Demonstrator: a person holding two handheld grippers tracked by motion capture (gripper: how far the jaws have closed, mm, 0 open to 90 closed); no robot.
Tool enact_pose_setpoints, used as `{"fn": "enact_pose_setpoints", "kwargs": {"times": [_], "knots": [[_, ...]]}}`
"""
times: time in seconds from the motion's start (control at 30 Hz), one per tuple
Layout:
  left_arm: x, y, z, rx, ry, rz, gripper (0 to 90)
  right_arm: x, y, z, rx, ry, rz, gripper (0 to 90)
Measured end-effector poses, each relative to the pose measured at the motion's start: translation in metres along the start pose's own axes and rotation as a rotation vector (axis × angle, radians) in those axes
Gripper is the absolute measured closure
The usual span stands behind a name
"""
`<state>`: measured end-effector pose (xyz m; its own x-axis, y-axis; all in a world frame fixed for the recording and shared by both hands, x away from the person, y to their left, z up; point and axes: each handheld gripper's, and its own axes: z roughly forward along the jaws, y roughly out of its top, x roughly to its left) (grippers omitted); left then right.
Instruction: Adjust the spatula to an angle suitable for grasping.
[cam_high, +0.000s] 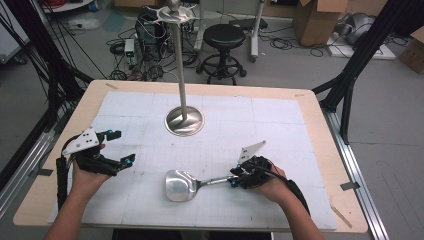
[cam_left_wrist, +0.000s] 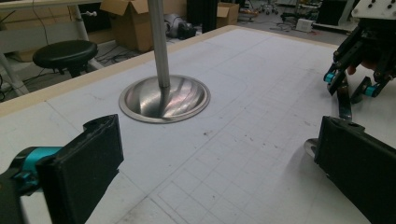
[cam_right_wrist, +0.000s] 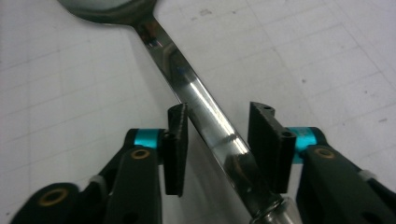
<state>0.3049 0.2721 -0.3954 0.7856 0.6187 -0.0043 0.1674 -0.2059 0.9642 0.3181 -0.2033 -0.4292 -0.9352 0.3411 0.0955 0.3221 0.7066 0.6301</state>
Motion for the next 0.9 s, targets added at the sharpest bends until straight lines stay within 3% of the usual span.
{"fn": "enact_pose_setpoints", "kwargs": {"times": [0.1,0.23,0.37,0.67,0.9], "knots": [[-0.001,0.000,0.000,0.000,-0.002,-0.002,1.7,0.000,0.002,-0.002,-0.014,0.013,-0.008,66.2],[-0.001,0.000,0.000,0.000,-0.002,0.001,1.7,0.001,0.003,-0.002,-0.007,0.013,-0.011,64.5],[-0.001,0.000,0.000,0.001,-0.002,-0.003,1.7,0.003,0.004,0.004,0.057,0.040,-0.022,59.0],[-0.001,0.001,0.000,0.000,0.001,0.000,1.7,0.005,0.009,0.006,0.062,0.029,-0.079,63.8],[-0.001,0.002,0.000,-0.005,0.000,0.001,1.7,0.007,0.023,0.015,0.077,0.043,-0.103,68.1]]}}
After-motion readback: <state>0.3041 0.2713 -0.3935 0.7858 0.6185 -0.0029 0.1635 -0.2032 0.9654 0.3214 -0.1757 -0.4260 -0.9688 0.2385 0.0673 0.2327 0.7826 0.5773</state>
